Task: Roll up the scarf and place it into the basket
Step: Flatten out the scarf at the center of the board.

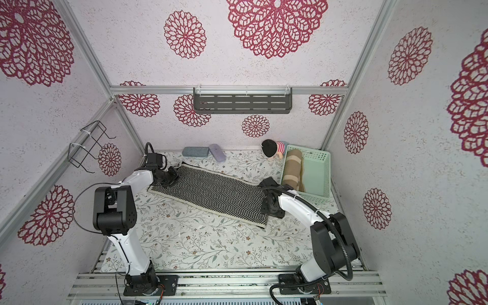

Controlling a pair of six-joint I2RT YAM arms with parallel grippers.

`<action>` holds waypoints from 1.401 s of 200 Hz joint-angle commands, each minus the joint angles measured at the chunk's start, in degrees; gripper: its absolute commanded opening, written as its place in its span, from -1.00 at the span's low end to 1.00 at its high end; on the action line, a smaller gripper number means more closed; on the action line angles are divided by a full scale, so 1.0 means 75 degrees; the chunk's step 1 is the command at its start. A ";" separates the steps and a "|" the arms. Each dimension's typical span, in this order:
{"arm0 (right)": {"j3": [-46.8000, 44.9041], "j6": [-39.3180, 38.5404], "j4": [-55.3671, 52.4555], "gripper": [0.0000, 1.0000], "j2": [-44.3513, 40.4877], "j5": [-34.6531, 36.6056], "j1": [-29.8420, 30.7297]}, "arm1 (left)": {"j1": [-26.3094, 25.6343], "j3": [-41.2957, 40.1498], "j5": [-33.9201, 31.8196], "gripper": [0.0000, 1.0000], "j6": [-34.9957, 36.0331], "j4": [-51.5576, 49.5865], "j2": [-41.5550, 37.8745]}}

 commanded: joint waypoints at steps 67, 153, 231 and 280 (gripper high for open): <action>-0.1345 0.1243 0.1404 0.15 -0.0562 -0.0347 -0.0043 | 0.1230 0.4191 -0.0026 -0.10 0.0037 -0.0863 0.3066; -0.1434 0.1128 0.2297 0.12 -0.0034 -0.0822 -0.0198 | 0.1093 0.1541 0.0248 0.03 0.0427 -0.0302 0.0668; -0.2282 0.1144 0.3420 -0.67 -0.0329 -0.2111 -0.0542 | 0.0324 0.0199 0.0239 -0.20 0.0018 0.0286 0.0665; -0.2507 0.0847 0.2639 -1.00 -0.1373 -0.2660 -0.1055 | 0.0367 0.0324 -0.0163 -0.44 -0.0073 0.0089 0.1049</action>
